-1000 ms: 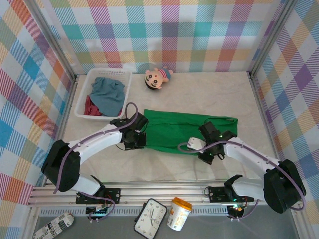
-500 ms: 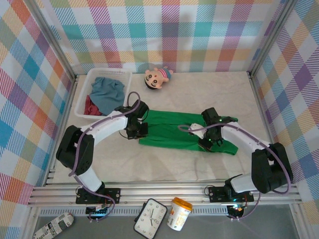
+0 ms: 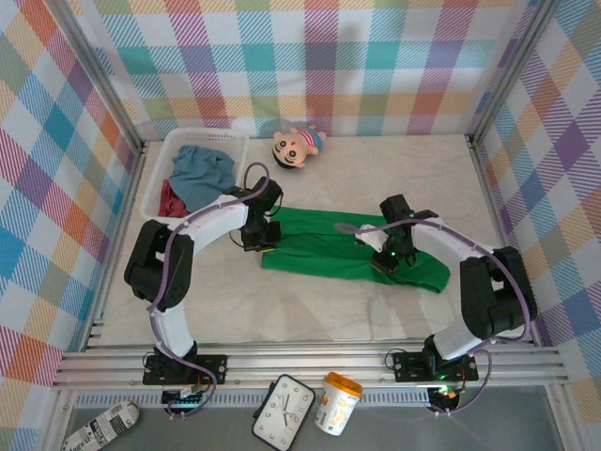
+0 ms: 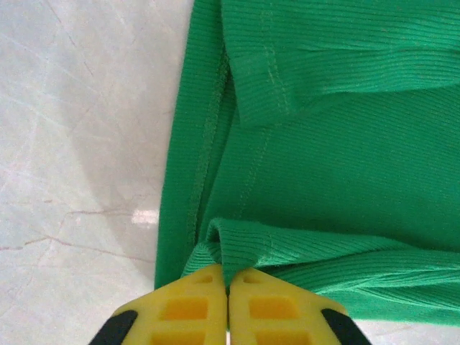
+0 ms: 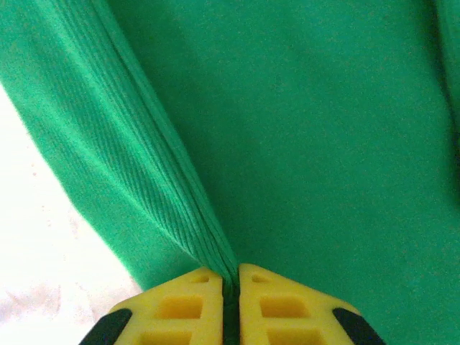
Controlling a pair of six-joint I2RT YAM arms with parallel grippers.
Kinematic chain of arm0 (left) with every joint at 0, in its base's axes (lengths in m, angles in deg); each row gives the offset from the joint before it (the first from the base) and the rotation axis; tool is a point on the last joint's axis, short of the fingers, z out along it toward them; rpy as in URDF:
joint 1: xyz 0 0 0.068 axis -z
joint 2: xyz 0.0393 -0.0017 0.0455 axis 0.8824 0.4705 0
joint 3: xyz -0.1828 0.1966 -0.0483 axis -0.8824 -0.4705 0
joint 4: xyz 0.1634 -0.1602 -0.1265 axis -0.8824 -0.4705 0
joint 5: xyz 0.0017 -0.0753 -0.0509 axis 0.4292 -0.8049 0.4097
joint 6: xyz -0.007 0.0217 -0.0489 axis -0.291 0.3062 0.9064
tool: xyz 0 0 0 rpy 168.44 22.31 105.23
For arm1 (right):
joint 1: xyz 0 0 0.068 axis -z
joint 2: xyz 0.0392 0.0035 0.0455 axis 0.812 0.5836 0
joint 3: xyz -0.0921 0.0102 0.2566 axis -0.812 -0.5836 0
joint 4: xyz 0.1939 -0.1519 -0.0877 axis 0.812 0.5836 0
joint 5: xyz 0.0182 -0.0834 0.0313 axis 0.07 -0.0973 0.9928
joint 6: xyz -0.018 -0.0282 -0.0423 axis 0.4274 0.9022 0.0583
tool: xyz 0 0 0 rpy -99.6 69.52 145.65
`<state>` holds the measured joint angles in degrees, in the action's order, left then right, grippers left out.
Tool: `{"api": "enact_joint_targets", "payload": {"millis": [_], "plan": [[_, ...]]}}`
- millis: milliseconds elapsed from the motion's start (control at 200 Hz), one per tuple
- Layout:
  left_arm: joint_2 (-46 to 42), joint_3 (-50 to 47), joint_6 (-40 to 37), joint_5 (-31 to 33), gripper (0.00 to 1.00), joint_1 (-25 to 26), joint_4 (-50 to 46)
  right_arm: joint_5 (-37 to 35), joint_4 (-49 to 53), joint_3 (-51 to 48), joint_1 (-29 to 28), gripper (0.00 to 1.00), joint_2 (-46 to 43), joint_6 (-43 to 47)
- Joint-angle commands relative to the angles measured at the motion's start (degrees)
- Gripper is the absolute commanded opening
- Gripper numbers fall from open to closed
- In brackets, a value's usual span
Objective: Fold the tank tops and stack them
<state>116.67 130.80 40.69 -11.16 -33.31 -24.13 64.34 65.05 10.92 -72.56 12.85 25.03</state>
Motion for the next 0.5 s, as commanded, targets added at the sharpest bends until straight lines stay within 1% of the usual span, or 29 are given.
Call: {"api": "enact_joint_targets", "payload": {"millis": [0,55,135,230,280,395,440,495], "plan": [[1.8,2.9,-0.3,2.3,0.13,-0.6,-1.7,-0.6,-2.0,2.0,0.4,0.16,1.9,-1.6],[2.4,3.6,-0.3,3.2,0.16,-0.6,-1.8,-2.7,-3.1,2.2,0.5,0.19,2.9,-2.5],[2.7,5.1,-0.3,4.7,0.27,-0.6,-2.3,-5.1,-3.6,3.0,0.6,0.27,4.0,-3.2],[2.3,6.1,0.0,4.9,0.37,-0.3,-2.2,-6.3,-3.3,3.8,0.7,0.3,4.5,-4.3],[1.9,6.6,0.0,5.0,0.4,0.1,-2.5,-7.3,-3.4,3.7,1.0,0.33,4.2,-5.3],[0.0,7.4,-0.1,5.4,0.47,1.4,-3.2,-7.1,-1.9,3.7,2.6,0.39,1.0,-8.6],[-0.9,7.4,0.1,4.8,0.49,2.1,-3.1,-6.5,-0.7,3.3,3.1,0.42,-0.9,-9.5],[-1.8,7.4,0.4,3.9,0.52,3.2,-2.8,-7.4,0.3,2.0,3.3,0.46,-3.6,-10.8]]}}
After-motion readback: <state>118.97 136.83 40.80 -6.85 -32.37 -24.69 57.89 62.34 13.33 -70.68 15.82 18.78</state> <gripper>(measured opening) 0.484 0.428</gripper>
